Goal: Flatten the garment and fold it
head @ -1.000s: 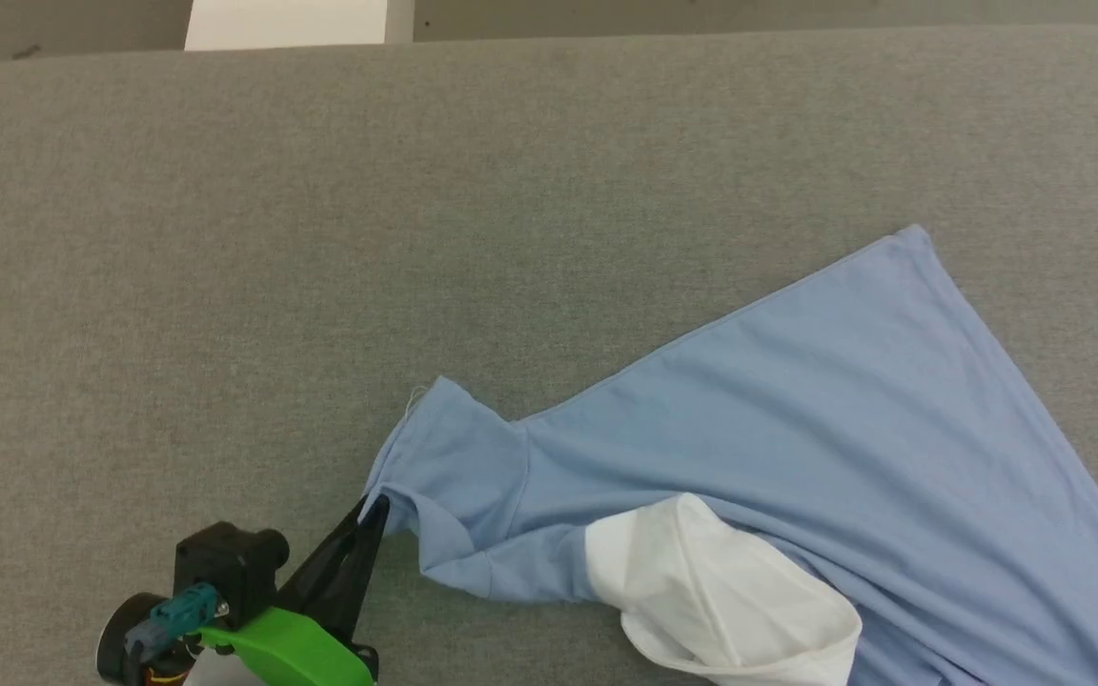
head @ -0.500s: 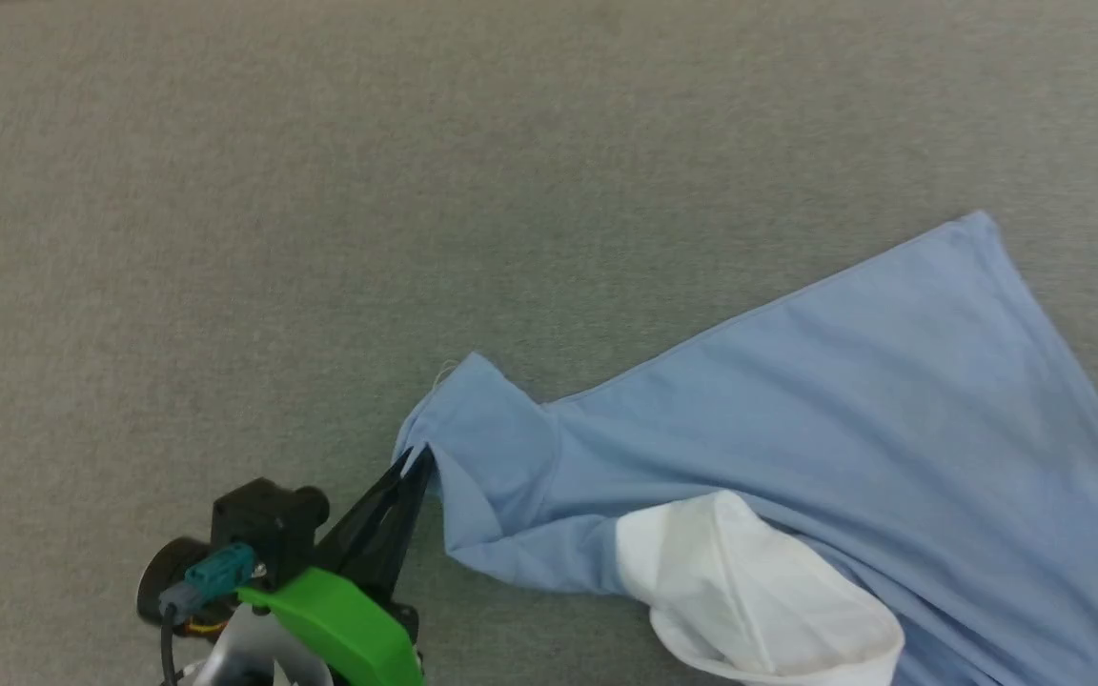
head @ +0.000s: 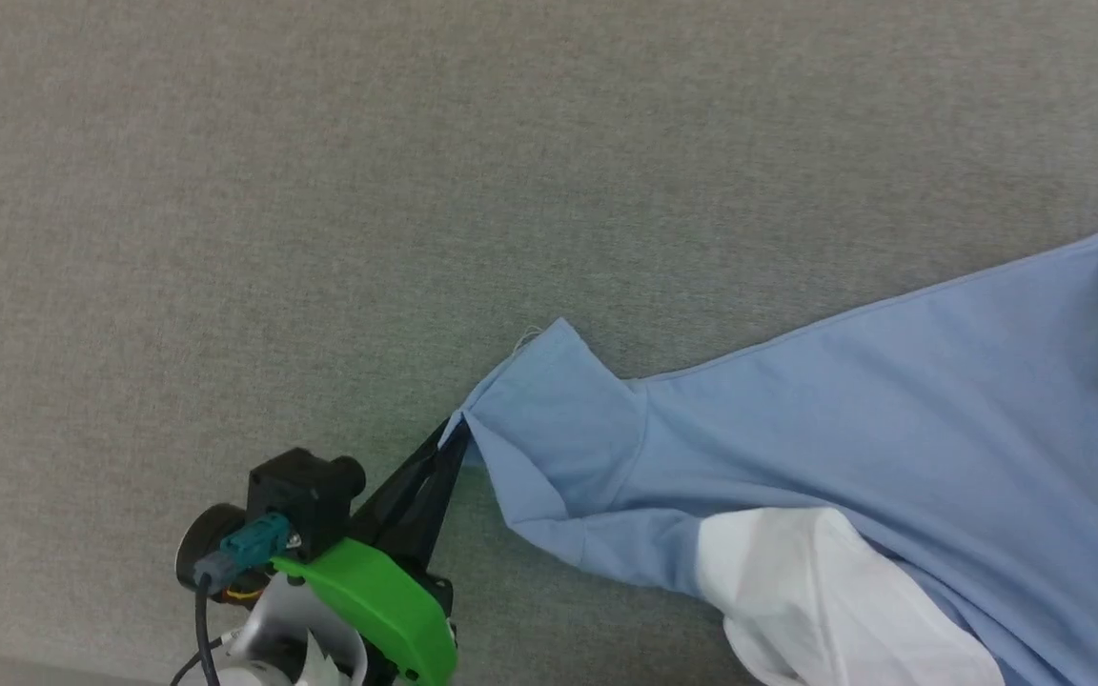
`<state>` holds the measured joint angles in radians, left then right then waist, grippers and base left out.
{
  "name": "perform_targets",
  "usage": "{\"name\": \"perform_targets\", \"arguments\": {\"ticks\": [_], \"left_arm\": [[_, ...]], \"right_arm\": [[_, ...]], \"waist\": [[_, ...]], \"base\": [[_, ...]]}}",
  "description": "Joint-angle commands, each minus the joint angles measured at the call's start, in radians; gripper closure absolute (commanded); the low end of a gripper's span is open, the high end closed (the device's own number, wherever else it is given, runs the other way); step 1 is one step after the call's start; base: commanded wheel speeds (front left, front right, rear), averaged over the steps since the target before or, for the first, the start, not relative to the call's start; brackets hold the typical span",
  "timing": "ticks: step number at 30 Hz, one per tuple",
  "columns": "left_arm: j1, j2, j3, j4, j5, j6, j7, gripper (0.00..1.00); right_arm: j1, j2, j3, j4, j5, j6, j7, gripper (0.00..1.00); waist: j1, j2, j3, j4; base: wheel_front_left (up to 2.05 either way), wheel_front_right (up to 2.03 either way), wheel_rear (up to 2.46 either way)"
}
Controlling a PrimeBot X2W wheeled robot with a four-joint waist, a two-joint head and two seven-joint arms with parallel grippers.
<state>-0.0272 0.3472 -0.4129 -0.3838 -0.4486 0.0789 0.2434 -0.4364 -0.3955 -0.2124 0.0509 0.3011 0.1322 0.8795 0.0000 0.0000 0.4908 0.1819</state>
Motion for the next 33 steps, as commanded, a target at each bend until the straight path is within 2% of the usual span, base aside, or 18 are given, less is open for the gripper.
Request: {"name": "perform_targets", "arguments": {"ticks": [1,2,5,8,14,24,33], "left_arm": [[-0.021,-0.005,-0.002,0.004,0.011,-0.005,-0.008,1.0],[-0.022,-0.006,-0.002,0.005,0.011,-0.005,-0.007,1.0],[-0.019,-0.003,0.005,0.012,0.007,0.002,-0.009,1.0],[-0.026,-0.003,0.01,0.021,0.004,0.0,-0.019,1.0],[-0.121,0.014,0.039,0.075,0.025,-0.028,-0.067,1.0],[-0.458,0.058,0.099,0.329,0.027,-0.14,-0.144,1.0],[-0.81,0.092,0.081,0.547,0.053,-0.189,-0.128,1.0]], "right_arm": [[-0.01,-0.001,0.001,0.02,-0.003,-0.002,0.029,0.74],[-0.01,-0.003,0.003,0.021,-0.002,-0.002,0.044,1.0],[-0.007,-0.022,0.019,0.006,0.006,-0.002,0.083,1.0],[-0.011,-0.026,0.023,-0.009,0.009,-0.002,0.067,1.0],[-0.055,-0.004,0.029,-0.018,0.001,-0.002,-0.081,1.0],[-0.214,0.059,0.051,0.065,-0.023,-0.002,-0.344,1.0],[-0.441,0.108,0.158,0.213,-0.05,-0.002,-0.449,1.0]], "waist": [[0.0,0.0,0.027,0.027],[0.0,0.0,0.028,0.027],[0.0,0.0,0.019,0.013],[0.0,0.0,0.002,-0.005],[0.0,0.0,-0.065,-0.05],[0.0,0.0,-0.249,-0.132],[0.0,0.0,-0.378,-0.211]], "base": [[0.0,0.0,0.0],[0.0,0.0,0.0],[0.0,0.0,0.0],[0.0,0.0,0.0],[0.0,0.0,0.0],[0.0,0.0,0.0],[0.0,0.0,0.0]]}}
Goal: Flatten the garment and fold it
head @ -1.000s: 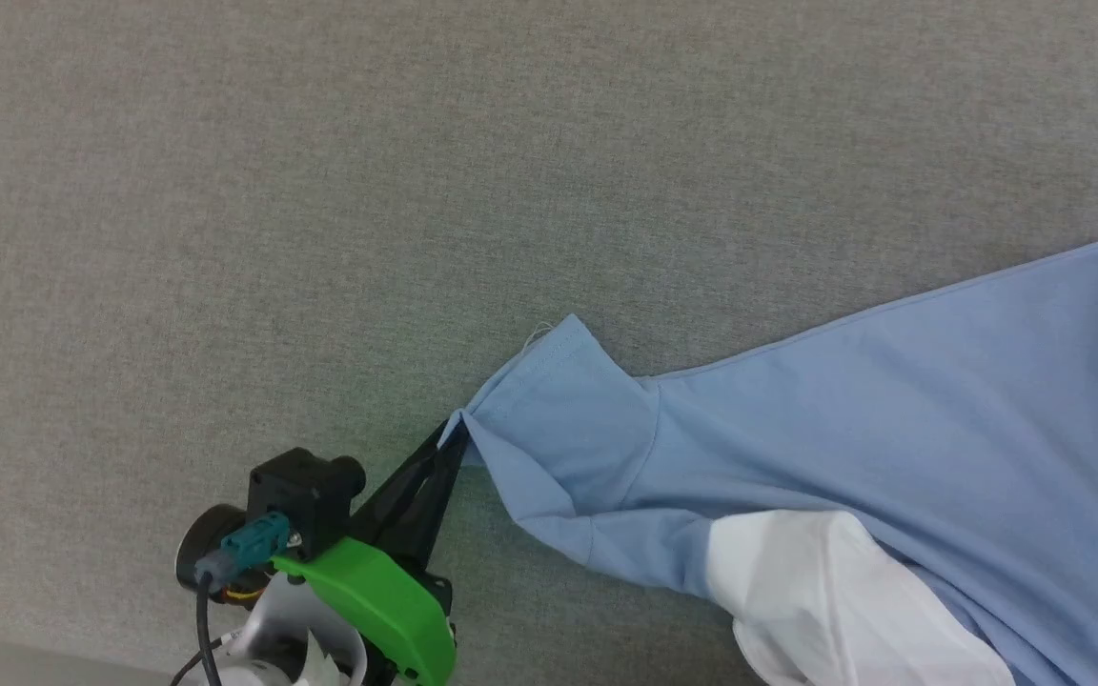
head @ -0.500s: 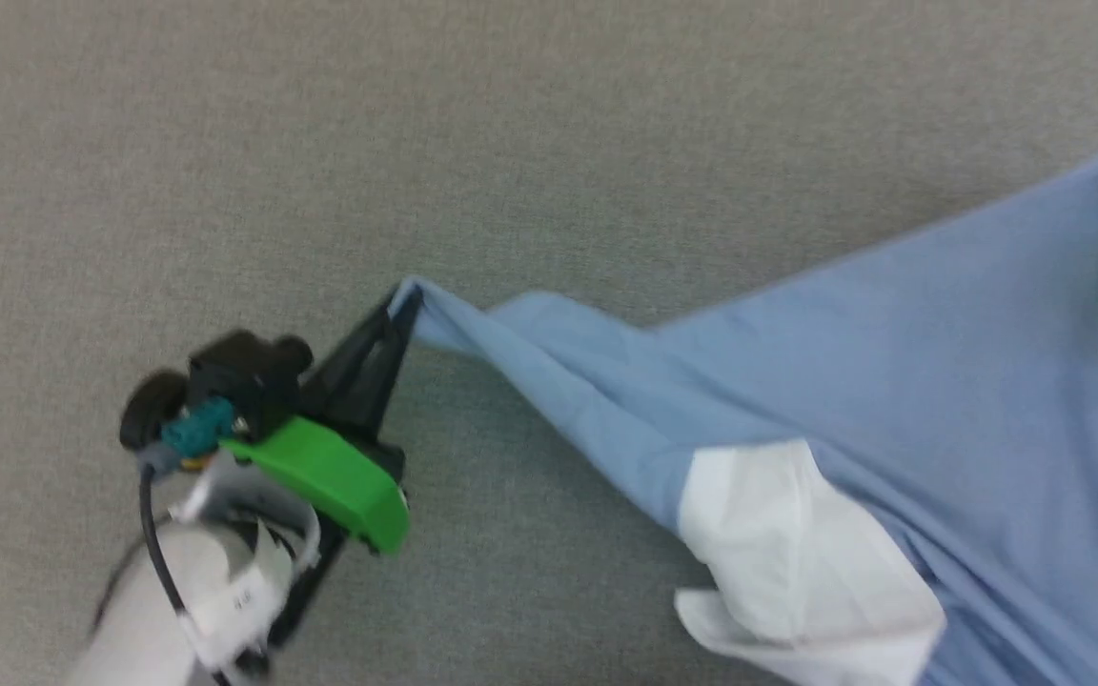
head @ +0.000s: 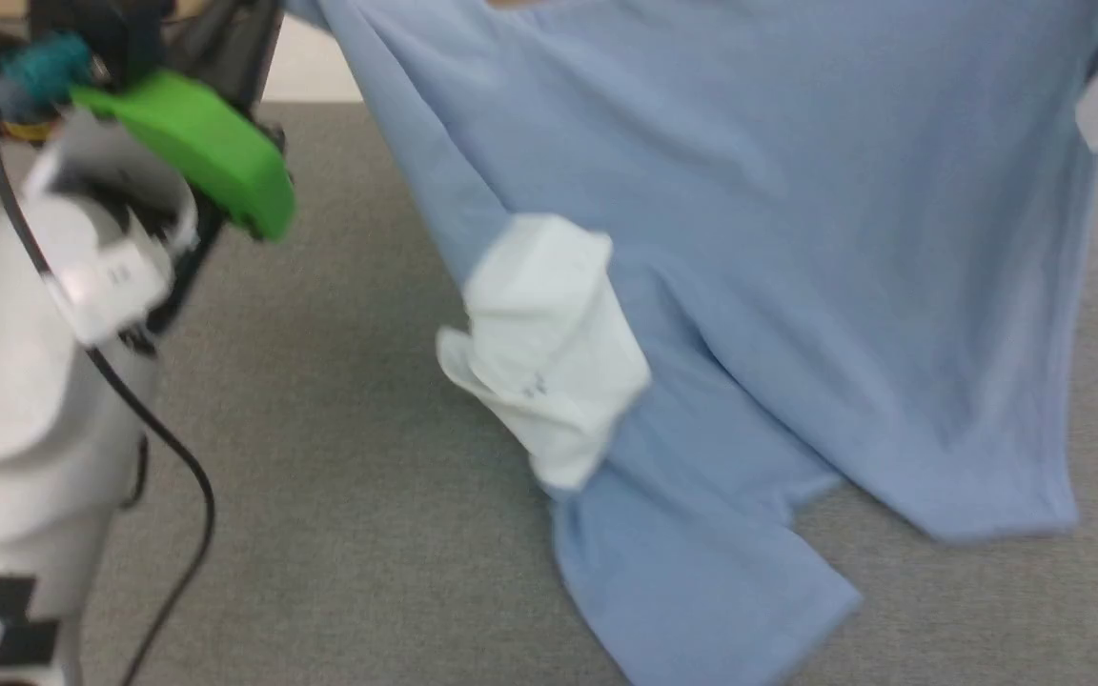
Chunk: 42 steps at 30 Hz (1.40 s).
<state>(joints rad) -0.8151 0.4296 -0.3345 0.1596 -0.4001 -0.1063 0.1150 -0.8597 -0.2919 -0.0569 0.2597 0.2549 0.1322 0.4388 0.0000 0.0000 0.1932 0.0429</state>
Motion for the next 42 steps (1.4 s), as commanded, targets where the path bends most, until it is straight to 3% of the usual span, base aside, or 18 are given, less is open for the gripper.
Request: {"name": "perform_targets", "arguments": {"ticks": [1,8,23,33,42], "left_arm": [[-0.061,0.015,-0.001,0.024,0.007,-0.007,0.008,1.0],[-0.273,0.044,-0.002,0.122,-0.005,-0.016,0.061,1.0],[-0.459,0.084,-0.057,0.13,-0.033,-0.022,0.201,1.0],[-0.591,0.139,-0.091,0.109,-0.016,-0.023,0.265,1.0],[-0.813,0.134,-0.1,0.183,0.088,0.0,0.188,1.0]], "right_arm": [[-0.048,0.013,0.012,0.026,-0.007,-0.002,-0.016,1.0],[-0.208,0.038,0.085,0.133,-0.014,-0.002,-0.05,1.0],[-0.338,0.021,0.153,0.189,0.012,-0.002,-0.025,1.0],[-0.422,0.008,0.162,0.175,0.02,-0.002,0.021,1.0],[-0.599,0.067,0.165,0.241,-0.032,-0.002,-0.047,1.0]], "waist": [[0.0,0.0,-0.091,-0.081],[0.0,0.0,-0.151,-0.129],[0.0,0.0,-0.171,-0.16],[0.0,0.0,0.011,-0.202],[0.0,0.0,0.223,-0.254]], "base": [[0.0,0.0,0.0],[0.0,0.0,0.0],[0.0,0.0,0.0],[0.0,0.0,0.0],[0.0,0.0,0.0]]}}
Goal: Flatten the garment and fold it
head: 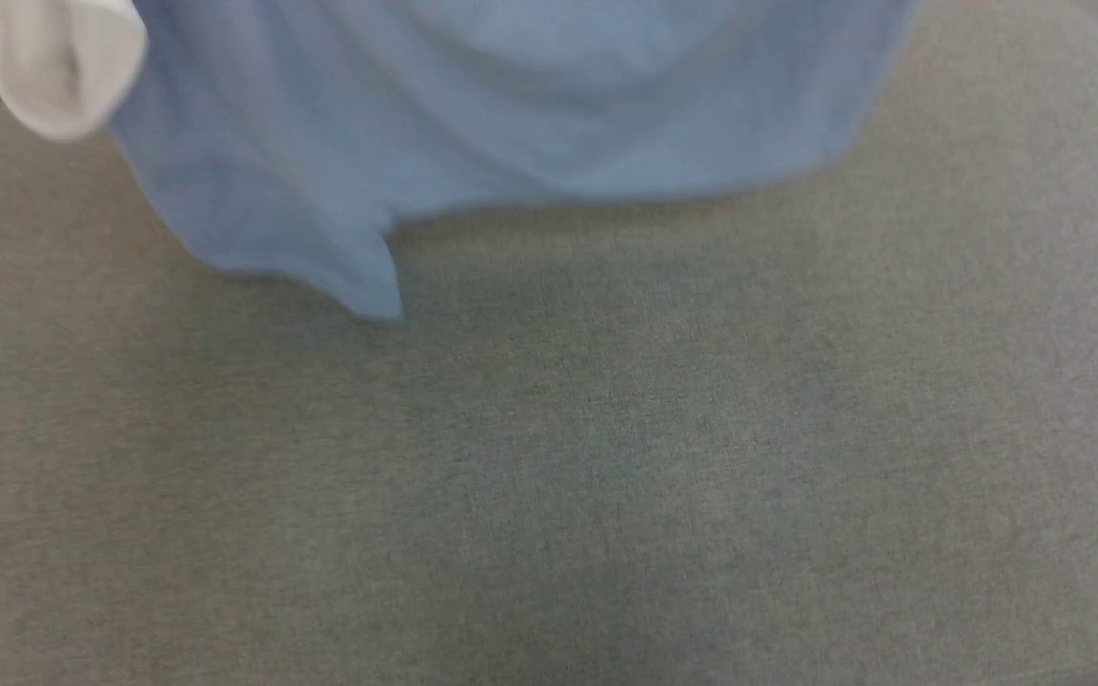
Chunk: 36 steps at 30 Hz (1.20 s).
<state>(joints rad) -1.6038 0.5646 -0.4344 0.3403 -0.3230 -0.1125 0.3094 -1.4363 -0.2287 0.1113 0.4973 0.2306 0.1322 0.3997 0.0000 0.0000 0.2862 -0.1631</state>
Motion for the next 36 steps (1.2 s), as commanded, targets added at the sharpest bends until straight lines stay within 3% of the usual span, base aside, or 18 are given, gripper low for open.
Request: {"name": "perform_targets", "arguments": {"ticks": [1,11,22,27,30,36], "left_arm": [[-0.052,-0.001,-0.003,0.015,0.025,0.007,-0.022,1.0],[-0.204,-0.005,-0.018,0.098,0.088,0.014,-0.178,1.0],[-0.113,0.04,-0.053,0.065,0.038,-0.01,-0.361,1.0],[0.037,0.089,-0.087,-0.02,-0.039,-0.016,-0.426,1.0],[0.165,0.132,-0.123,-0.1,-0.086,-0.017,-0.455,1.0],[0.428,0.194,-0.151,-0.258,-0.177,-0.006,-0.484,1.0]], "right_arm": [[-0.048,0.012,-0.008,0.016,-0.018,-0.002,-0.023,1.0],[-0.208,0.018,-0.017,0.144,-0.104,-0.002,-0.153,1.0],[-0.148,-0.037,0.057,0.203,-0.05,-0.002,-0.276,1.0],[-0.023,-0.129,0.139,0.106,0.078,-0.002,-0.306,1.0],[0.109,-0.214,0.156,-0.013,0.164,-0.002,-0.292,1.0],[0.44,-0.329,0.049,-0.275,0.271,-0.002,-0.215,1.0]], "waist": [[0.0,0.0,0.15,-0.049],[0.0,0.0,0.287,-0.016],[0.0,0.0,0.423,0.048],[0.0,0.0,0.405,0.094],[0.0,0.0,0.371,0.12],[0.0,0.0,0.293,0.158]], "base": [[0.0,0.0,0.0],[0.0,0.0,0.0],[0.0,0.0,0.0],[0.0,0.0,0.0],[0.0,0.0,0.0],[0.0,0.0,0.0]]}}
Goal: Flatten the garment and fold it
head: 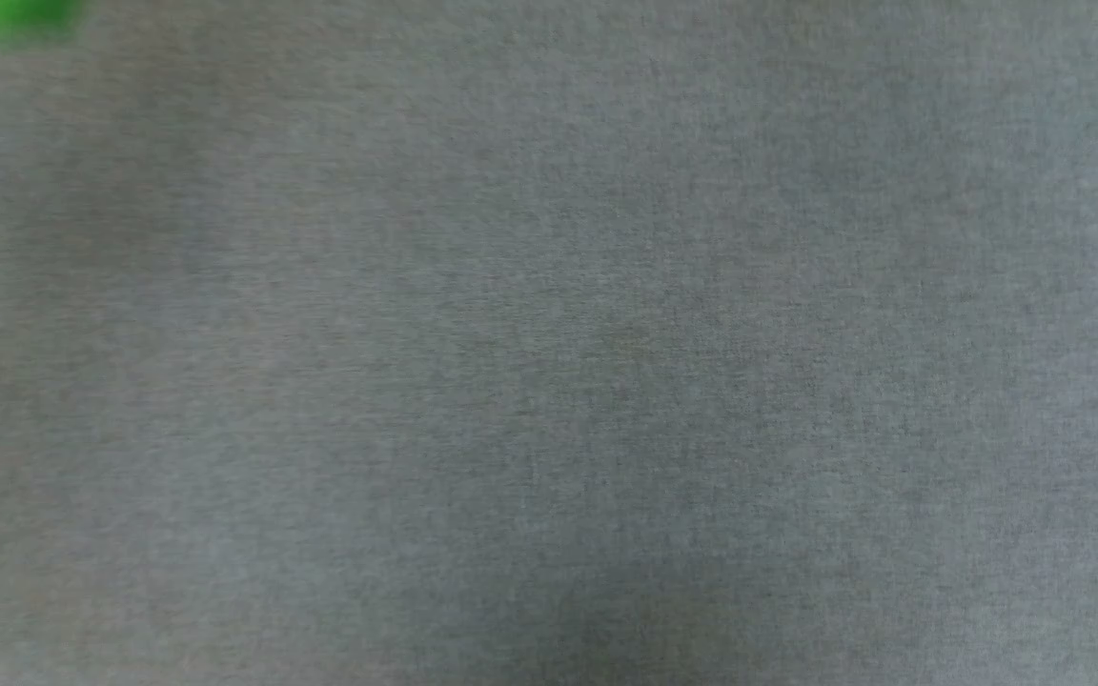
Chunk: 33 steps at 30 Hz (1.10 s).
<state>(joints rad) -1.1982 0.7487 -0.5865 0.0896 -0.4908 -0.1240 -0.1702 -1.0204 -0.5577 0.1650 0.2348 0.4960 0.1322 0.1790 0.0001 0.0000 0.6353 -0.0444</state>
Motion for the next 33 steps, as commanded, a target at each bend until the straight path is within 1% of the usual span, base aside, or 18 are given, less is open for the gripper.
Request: {"name": "perform_targets", "arguments": {"ticks": [1,3,7,8,11,12,14,18,20,29,33], "left_arm": [[0.061,0.017,-0.002,-0.032,-0.019,0.014,-0.007,1.0],[0.149,0.035,-0.011,-0.089,-0.036,0.036,-0.008,1.0],[0.325,0.059,-0.035,-0.206,-0.068,0.102,0.007,1.0],[0.374,0.063,-0.048,-0.233,-0.076,0.121,0.016,1.0],[0.497,0.066,-0.085,-0.288,-0.092,0.181,0.053,1.0],[0.544,0.069,-0.103,-0.299,-0.096,0.207,0.076,1.0],[0.624,0.072,-0.145,-0.311,-0.103,0.243,0.125,1.0],[0.765,0.053,-0.205,-0.323,-0.154,0.316,0.204,1.0],[0.824,0.047,-0.227,-0.317,-0.19,0.343,0.243,1.0],[1.027,0.029,-0.292,-0.309,-0.377,0.415,0.399,1.0],[1.083,0.043,-0.305,-0.314,-0.436,0.443,0.458,1.0]], "right_arm": [[0.078,-0.004,-0.029,-0.052,0.013,-0.002,0.019,1.0],[0.204,-0.002,-0.083,-0.135,0.015,-0.002,0.048,1.0],[0.442,0.046,-0.191,-0.274,0.008,-0.002,0.107,1.0],[0.5,0.067,-0.217,-0.305,0.003,-0.002,0.121,1.0],[0.628,0.116,-0.266,-0.365,-0.013,-0.002,0.15,1.0],[0.669,0.131,-0.278,-0.38,-0.019,-0.002,0.159,1.0],[0.737,0.149,-0.29,-0.401,-0.037,-0.002,0.17,1.0],[0.851,0.195,-0.316,-0.41,-0.056,-0.002,0.178,1.0],[0.902,0.214,-0.327,-0.406,-0.067,-0.002,0.18,1.0],[1.115,0.219,-0.285,-0.338,-0.101,-0.002,0.239,1.0],[1.193,0.208,-0.262,-0.312,-0.101,-0.002,0.295,1.0]], "waist": [[-0.0001,0.0,-0.067,0.043],[-0.0001,0.0,-0.094,0.048],[-0.0001,0.0,-0.14,0.052],[-0.0001,0.0,-0.152,0.052],[-0.0001,0.0,-0.183,0.049],[-0.0001,0.0,-0.194,0.047],[-0.0001,0.0,-0.211,0.046],[-0.0001,0.0,-0.243,0.048],[-0.0001,0.0,-0.261,0.051],[-0.0001,0.0,-0.347,0.055],[-0.0001,0.0,-0.386,0.057]], "base": [[0.0,0.0,0.0],[0.0,0.0,0.0],[0.0,0.0,0.0],[0.0,0.0,0.0],[0.0,0.0,0.0],[0.0,0.0,0.0],[0.0,0.0,0.0],[0.0,0.0,0.0],[0.0,0.0,0.0],[0.0,0.0,0.0],[0.0,0.0,0.0]]}}
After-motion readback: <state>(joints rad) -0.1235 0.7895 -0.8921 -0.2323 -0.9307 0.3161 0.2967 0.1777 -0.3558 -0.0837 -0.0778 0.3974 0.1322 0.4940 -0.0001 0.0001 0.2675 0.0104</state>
